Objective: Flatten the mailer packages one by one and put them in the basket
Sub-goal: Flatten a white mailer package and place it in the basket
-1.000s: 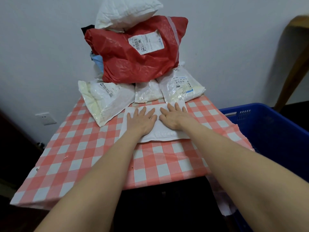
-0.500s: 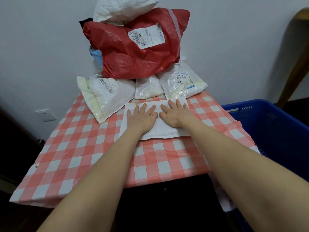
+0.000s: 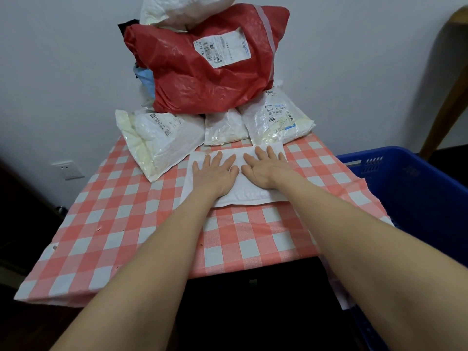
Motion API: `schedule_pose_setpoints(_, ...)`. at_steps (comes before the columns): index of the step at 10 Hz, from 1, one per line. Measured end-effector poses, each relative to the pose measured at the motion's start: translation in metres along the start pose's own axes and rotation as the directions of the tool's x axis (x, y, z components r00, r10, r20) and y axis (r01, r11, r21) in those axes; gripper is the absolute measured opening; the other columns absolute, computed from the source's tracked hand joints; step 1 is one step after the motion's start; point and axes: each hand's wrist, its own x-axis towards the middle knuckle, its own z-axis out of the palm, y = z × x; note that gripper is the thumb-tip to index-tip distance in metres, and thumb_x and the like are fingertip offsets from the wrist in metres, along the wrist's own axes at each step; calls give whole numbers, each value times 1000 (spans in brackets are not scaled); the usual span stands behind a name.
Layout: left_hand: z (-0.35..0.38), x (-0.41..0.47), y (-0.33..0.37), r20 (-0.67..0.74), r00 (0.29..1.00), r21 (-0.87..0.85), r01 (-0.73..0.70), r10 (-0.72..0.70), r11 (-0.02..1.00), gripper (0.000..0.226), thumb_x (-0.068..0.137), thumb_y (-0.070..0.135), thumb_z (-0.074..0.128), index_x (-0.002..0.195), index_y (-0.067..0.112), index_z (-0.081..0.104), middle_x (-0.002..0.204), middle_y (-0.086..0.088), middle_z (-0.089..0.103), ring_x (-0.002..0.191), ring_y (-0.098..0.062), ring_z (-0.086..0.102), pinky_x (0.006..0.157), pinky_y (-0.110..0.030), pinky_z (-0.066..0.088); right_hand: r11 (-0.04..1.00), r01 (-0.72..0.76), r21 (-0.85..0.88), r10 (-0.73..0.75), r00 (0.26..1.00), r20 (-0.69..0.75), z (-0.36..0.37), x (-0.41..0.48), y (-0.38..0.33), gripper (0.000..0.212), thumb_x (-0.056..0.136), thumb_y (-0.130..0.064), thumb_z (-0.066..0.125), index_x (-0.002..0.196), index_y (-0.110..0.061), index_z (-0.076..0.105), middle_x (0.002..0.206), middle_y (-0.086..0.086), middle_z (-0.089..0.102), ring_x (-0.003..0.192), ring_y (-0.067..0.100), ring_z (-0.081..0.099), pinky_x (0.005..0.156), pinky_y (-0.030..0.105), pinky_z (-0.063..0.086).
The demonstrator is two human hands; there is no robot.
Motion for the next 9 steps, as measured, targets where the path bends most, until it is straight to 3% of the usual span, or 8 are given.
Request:
schedule_pose_setpoints(5, -14, -1, -3, 49, 999, -45, -20, 22, 999, 52, 101, 45, 10, 152, 35, 10, 161, 0, 2, 148, -24, 1, 117, -52, 0, 999, -9, 49, 8, 999, 31, -17, -4, -5, 56, 101, -48, 19, 154, -31, 11, 162, 5, -5, 148, 30, -9, 118, 52, -1)
schedule_pose_setpoints(6, -20, 3, -7, -15, 1000, -81, -17, 16, 997, 51, 102, 41, 14, 152, 32, 10, 161, -1, 4, 148, -22, 1, 117, -51, 3, 999, 5, 36, -5, 1000, -10, -18, -5, -11, 55, 101, -45, 19, 154, -30, 12, 162, 6, -5, 148, 32, -10, 117, 53, -2)
schedule_pose_setpoints(9, -2, -1, -12, 0, 999, -11, -35, 35, 999, 51, 101, 45, 12, 151, 38, 9, 161, 2, 2, 148, -22, -2, 118, -50, -3, 1000, -14, 4, 14, 999, 37, -6, -4, -14, 55, 100, -46, 14, 154, -35, 5, 162, 3, -7, 148, 29, -11, 117, 51, -6)
